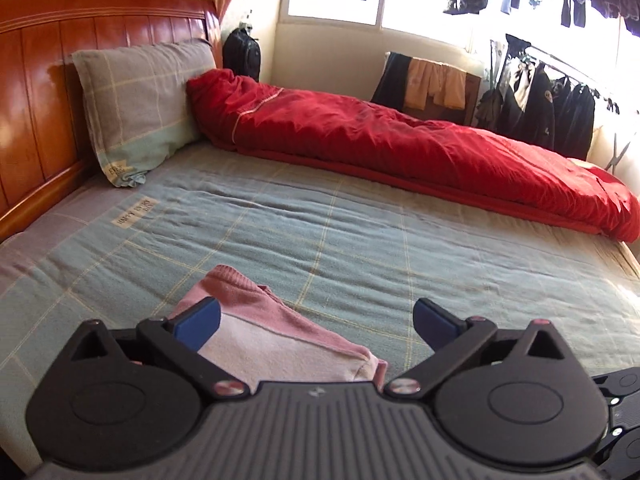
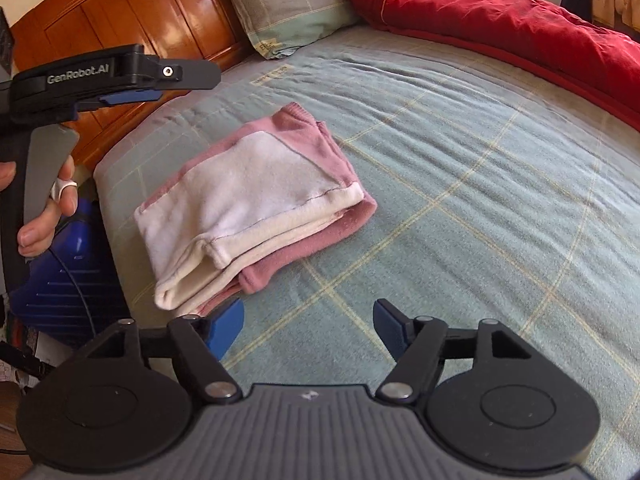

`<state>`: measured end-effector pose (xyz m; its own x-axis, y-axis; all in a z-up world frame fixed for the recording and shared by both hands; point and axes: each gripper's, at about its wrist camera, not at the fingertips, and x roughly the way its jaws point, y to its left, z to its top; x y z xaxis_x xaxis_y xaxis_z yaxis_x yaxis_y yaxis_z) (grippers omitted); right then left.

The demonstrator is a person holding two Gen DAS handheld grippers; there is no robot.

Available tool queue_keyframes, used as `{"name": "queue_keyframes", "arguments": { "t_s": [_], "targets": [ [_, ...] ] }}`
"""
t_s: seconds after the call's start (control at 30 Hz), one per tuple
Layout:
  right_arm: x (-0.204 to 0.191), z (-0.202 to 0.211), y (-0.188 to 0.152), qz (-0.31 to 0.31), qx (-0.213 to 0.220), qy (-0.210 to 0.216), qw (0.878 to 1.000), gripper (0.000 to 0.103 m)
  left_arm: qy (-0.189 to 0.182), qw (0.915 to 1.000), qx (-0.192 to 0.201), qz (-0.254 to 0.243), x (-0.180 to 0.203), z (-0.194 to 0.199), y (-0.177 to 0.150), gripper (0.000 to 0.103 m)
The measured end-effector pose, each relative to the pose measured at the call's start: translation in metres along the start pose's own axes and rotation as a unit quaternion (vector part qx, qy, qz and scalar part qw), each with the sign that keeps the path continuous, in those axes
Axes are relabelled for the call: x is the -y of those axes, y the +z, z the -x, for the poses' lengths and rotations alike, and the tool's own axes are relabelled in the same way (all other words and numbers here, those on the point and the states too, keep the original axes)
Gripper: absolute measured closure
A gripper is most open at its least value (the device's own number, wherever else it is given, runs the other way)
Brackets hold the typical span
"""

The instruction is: Fold clothes

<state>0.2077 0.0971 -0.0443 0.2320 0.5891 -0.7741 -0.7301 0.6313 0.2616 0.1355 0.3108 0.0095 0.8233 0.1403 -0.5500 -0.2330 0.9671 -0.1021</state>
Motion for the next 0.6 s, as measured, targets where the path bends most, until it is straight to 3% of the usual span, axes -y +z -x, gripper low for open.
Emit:
{"name": "queue_keyframes", "arguments": {
  "t_s": [0.13, 0.23, 0.3, 0.47, 0.6],
  "targets": [
    [-0.033, 0.018, -0.026, 0.026, 0.008, -0.027, 0.999, 0.019, 0.039, 0.9992, 0.002, 0.004, 0.008, 0.052, -0.028, 0.001],
    [-0.049, 0.031, -0.042, 0.018, 0.018, -0.037, 0.999, 0.017, 0.033, 0.9978, -0.053, 0.023, 0.01, 0.07, -0.046, 0.001],
    [-0.056, 0.036, -0.049, 0.012, 0.019, -0.046, 0.999, 0.015, 0.048, 0.9947, -0.077, 0.048, 0.009, 0.078, -0.056, 0.001],
    [-0.067, 0.05, -0.066, 0.004, 0.039, -0.086, 0.996, 0.001, 0.075, 0.9909, -0.071, 0.086, 0.009, 0.11, -0.08, 0.001],
    [-0.071, 0.055, -0.071, -0.001, 0.042, -0.096, 0.994, 0.0, 0.08, 0.9905, -0.082, 0.076, 0.021, 0.127, -0.091, 0.001]
  ]
}}
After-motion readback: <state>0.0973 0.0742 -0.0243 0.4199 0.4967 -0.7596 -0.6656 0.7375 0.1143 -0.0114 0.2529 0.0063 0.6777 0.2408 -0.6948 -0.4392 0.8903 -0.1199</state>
